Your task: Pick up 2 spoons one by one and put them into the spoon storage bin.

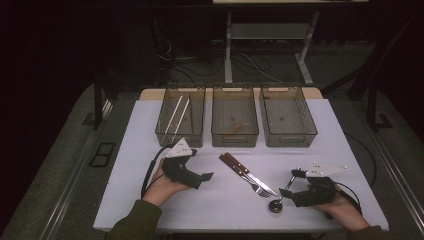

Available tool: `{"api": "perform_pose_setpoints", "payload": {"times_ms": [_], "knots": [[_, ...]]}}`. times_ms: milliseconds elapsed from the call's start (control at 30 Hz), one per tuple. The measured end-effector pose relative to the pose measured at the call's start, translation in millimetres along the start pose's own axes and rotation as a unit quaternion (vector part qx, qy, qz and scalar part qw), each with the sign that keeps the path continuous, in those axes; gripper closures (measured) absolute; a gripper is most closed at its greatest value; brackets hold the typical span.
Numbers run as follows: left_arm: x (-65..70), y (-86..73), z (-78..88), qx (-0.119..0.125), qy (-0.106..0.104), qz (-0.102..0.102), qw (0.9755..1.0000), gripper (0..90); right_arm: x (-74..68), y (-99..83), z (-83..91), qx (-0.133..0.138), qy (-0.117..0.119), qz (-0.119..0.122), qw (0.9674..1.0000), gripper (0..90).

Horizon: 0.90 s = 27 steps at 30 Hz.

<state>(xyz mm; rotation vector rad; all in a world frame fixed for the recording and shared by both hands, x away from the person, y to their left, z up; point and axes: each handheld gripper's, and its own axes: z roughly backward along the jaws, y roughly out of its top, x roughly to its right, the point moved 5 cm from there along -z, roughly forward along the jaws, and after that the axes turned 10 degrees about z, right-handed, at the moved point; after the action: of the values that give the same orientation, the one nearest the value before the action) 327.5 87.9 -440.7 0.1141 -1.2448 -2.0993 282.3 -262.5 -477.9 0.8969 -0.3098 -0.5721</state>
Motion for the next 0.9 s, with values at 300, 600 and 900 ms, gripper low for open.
{"api": "perform_pose_setpoints", "payload": {"times_ms": [300, 600, 900], "knots": [[0.5, -25.6, 20.5, -0.001, 0.007, 0.013, 0.9999, 0.0, 1.2, 0.6, 2.7, -0.008, 0.005, -0.004, 1.0000, 15.3], [2.2, -35.6, 19.1, -0.012, -0.004, 0.011, 0.9999, 0.0, 8.5, 3.1, 11.6, -0.042, 0.007, -0.015, 0.9990, 17.6], [5.4, -36.8, 14.9, -0.023, -0.003, -0.008, 0.9997, 0.0, 19.4, 6.5, 15.3, -0.055, -0.003, -0.010, 0.9984, 44.4]]}}
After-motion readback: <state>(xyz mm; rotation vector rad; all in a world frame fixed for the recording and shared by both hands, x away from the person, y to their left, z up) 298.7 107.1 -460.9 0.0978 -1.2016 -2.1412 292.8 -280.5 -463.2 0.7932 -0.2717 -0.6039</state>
